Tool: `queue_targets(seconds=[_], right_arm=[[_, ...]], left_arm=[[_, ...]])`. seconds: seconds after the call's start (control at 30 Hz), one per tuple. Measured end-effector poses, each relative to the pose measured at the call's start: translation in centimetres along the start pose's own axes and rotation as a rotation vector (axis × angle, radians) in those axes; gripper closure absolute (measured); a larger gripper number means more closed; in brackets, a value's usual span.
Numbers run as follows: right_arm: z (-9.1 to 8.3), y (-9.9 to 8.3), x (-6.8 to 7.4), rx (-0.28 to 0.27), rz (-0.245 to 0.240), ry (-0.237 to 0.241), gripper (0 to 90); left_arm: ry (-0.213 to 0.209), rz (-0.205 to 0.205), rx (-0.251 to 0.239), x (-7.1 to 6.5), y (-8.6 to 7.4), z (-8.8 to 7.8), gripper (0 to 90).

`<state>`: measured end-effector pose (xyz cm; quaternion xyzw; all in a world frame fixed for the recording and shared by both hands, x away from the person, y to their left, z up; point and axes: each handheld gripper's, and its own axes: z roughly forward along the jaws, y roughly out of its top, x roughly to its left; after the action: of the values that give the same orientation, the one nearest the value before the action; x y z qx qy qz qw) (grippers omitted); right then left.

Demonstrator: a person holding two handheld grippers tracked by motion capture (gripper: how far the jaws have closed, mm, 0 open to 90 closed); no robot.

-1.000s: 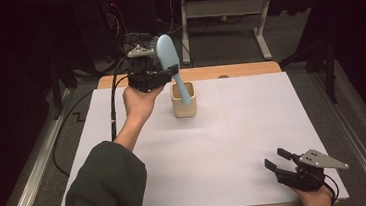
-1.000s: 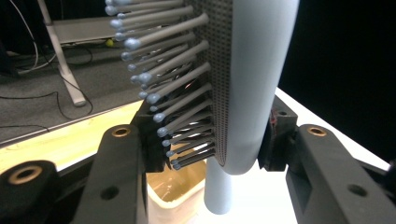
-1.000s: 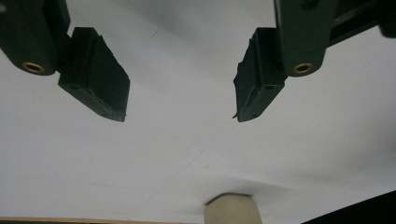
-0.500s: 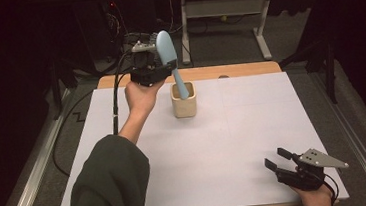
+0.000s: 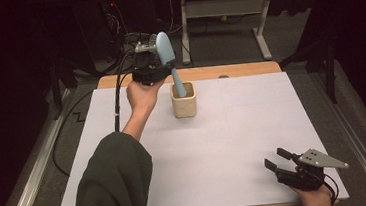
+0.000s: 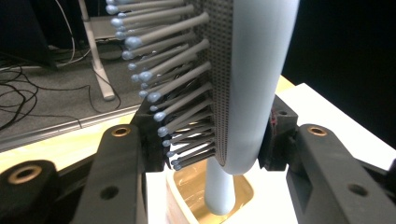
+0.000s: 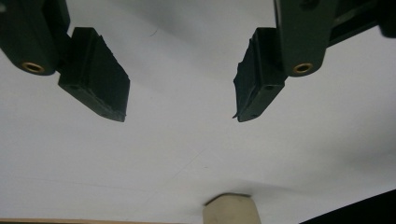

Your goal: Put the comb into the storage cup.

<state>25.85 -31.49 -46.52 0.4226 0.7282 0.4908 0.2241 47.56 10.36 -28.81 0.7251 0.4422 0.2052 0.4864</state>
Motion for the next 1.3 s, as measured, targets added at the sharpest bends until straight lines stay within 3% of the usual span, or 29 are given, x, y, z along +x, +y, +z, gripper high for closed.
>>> queue_targets(seconds=[1.3], right_arm=[[-0.2, -0.1, 0.0, -0.012, 0.007, 0.000, 36.0]], left_arm=[[0.010, -0.005, 0.061, 0.0, -2.0, 2.7, 53.8]])
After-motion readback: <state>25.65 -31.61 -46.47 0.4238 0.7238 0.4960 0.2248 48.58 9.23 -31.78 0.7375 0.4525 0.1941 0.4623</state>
